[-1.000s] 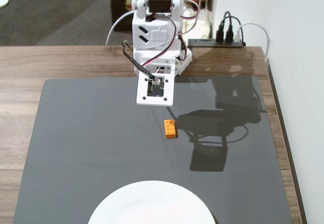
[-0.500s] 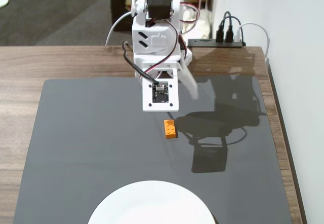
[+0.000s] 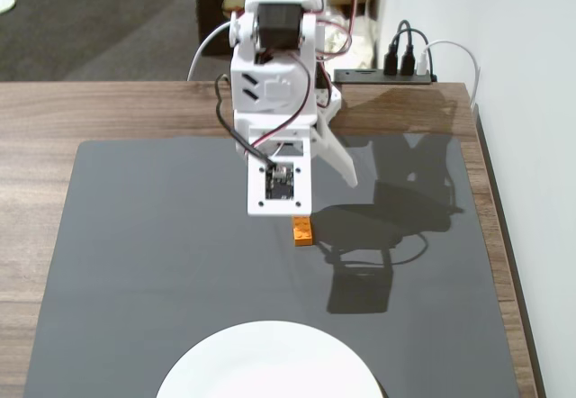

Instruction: Grasp a lego block and put it on the plate.

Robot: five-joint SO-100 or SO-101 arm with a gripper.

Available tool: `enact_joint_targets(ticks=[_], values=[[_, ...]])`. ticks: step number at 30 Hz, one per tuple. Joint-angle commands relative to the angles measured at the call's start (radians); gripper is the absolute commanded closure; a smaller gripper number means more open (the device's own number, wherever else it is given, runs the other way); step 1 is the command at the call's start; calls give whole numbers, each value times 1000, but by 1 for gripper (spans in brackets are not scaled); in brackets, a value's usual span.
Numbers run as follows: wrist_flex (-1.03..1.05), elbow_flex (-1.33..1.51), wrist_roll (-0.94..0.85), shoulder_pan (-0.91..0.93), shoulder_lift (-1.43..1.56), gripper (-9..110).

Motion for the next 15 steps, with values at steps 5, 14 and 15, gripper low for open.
enact_joint_targets(ticks=[5,14,15], values=[[-100,49,35,-35,-44,58],[-199,95,72,-75,-121,59],[-207,98,74,-77,-127,59]])
